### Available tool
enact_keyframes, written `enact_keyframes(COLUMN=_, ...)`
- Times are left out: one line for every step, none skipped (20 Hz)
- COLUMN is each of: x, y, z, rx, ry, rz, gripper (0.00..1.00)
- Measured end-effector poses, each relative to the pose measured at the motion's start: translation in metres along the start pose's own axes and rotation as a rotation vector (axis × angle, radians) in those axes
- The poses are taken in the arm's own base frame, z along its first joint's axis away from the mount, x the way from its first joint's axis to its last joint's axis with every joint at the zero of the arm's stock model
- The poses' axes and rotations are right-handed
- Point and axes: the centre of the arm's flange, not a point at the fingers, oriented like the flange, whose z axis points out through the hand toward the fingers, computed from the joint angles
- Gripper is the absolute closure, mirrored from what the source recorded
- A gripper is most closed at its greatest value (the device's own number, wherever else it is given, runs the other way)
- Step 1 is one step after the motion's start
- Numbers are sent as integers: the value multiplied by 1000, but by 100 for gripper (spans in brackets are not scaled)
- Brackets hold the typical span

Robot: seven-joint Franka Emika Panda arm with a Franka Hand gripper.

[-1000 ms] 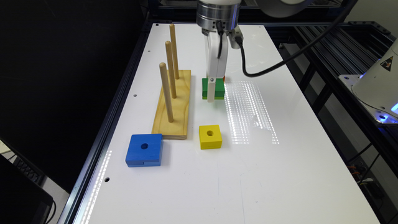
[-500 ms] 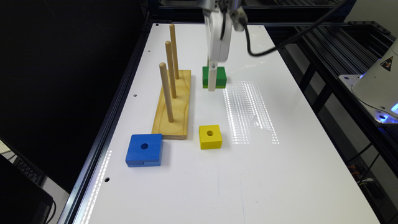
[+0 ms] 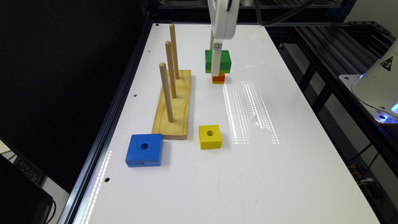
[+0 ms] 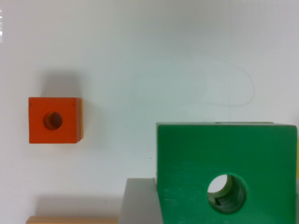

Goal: Pick up green block.

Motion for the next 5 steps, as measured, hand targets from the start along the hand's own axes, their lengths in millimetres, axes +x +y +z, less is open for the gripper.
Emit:
enact_keyframes(x=0, y=0, z=-6, rx=1, ry=3, rz=0, gripper=100)
enact_keyframes(x=-1, y=1, z=-14, rx=2, ry=5, rz=0, gripper=100)
enact_keyframes(x=-2, y=1, z=-21, rx=1, ry=7, rz=-1, gripper=100)
enact_keyframes(x=-4, y=2, z=-27, rx=1, ry=8, rz=-1, gripper=100)
enact_keyframes(x=-5, y=3, z=-33, rx=0, ry=9, rz=-2, gripper=100)
